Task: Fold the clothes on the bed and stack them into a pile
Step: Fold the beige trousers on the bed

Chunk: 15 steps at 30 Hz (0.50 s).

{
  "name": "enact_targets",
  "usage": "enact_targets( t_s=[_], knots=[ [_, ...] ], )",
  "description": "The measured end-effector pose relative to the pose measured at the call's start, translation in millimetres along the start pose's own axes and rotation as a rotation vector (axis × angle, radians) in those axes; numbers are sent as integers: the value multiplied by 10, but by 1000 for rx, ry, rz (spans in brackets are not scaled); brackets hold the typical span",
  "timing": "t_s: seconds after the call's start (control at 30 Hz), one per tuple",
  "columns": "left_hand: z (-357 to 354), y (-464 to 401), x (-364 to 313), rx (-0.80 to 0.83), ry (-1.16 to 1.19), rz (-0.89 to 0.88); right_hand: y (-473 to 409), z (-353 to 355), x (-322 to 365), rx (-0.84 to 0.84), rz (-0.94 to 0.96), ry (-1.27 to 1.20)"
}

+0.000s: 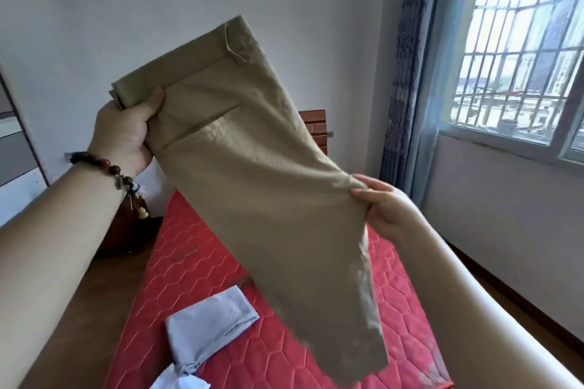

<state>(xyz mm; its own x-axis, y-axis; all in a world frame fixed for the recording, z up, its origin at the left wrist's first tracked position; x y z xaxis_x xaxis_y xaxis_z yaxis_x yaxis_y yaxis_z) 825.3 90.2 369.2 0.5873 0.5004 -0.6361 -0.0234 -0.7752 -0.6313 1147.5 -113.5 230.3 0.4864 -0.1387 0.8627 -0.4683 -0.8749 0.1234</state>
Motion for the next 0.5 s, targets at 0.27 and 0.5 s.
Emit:
enact_targets(
  t_s=[0.27,0.5],
  knots=[
    [-293,668,-286,17,-4,6,832,456,282,-182,57,347],
    [-551,865,-396,90,1,39,1264,694,272,-184,16,816]
  ],
)
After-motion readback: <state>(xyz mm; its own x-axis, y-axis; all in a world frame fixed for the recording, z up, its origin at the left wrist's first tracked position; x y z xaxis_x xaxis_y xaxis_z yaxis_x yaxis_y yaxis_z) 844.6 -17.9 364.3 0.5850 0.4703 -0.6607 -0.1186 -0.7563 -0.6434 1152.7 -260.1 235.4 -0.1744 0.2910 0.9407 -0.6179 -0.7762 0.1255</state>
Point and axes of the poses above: each hand's wrist, its own y-axis away from the middle knuckle, its own z-axis out of the back of the hand, x = y × z, the point moved 4 cm from there along -y, towards the middle knuckle, and after that the axes turned 14 degrees about -z, right-handed, at the moved point
